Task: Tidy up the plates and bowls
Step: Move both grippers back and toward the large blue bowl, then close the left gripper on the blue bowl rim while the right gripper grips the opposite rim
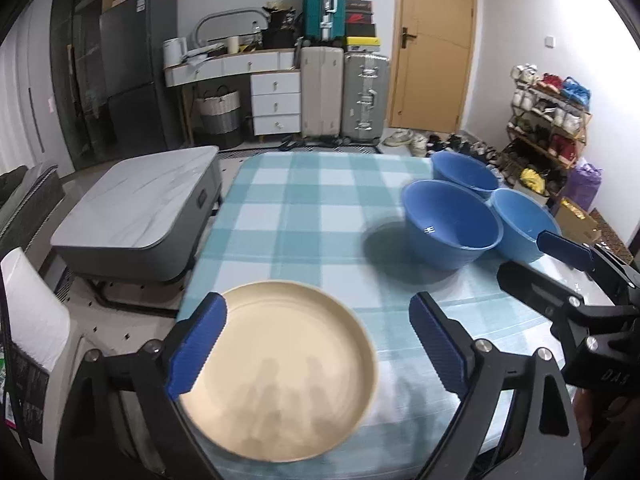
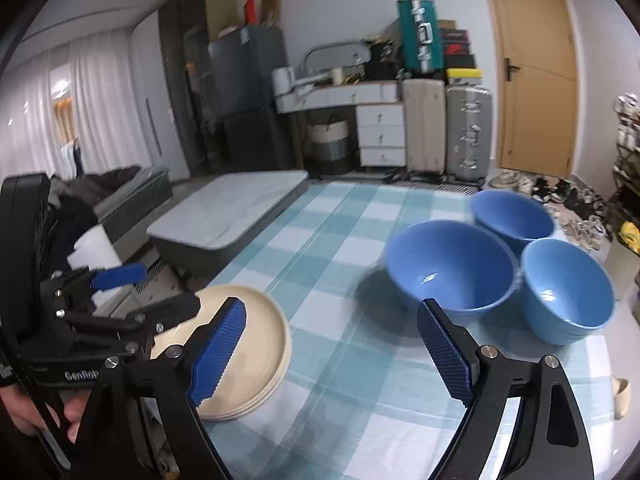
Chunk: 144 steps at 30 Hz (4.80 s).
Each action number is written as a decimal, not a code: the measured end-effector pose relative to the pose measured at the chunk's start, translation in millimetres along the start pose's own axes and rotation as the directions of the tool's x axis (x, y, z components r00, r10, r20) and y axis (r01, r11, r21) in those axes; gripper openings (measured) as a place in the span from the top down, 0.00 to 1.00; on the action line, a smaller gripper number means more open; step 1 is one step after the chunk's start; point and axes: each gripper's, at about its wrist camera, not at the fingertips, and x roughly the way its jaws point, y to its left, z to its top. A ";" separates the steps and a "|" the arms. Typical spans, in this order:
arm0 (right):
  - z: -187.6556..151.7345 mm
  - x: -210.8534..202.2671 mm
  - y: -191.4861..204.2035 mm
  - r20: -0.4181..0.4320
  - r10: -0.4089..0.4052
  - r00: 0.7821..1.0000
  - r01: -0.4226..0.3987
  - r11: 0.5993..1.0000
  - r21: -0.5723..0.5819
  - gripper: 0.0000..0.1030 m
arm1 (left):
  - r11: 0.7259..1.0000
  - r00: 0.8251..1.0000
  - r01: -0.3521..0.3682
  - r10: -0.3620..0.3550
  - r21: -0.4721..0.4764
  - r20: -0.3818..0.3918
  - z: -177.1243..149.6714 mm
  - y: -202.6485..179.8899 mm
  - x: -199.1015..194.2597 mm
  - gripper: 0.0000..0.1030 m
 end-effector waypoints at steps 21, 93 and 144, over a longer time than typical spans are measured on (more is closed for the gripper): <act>-16.7 -85.0 -96.6 0.175 -0.345 0.922 0.324 0.936 0.139 0.01 | 0.990 0.980 0.108 -0.122 0.094 0.159 24.2 -102.5 18.0 0.00; -8.1 13.5 -180.8 0.125 -0.257 0.958 0.220 0.943 0.251 0.01 | 0.986 0.932 0.119 -0.069 0.120 -0.356 114.3 -101.5 234.4 0.08; -9.8 132.3 -168.1 -0.274 -0.064 0.960 0.154 0.934 0.321 0.60 | 0.958 0.818 0.279 -0.198 0.070 -0.540 67.1 -60.6 221.0 0.90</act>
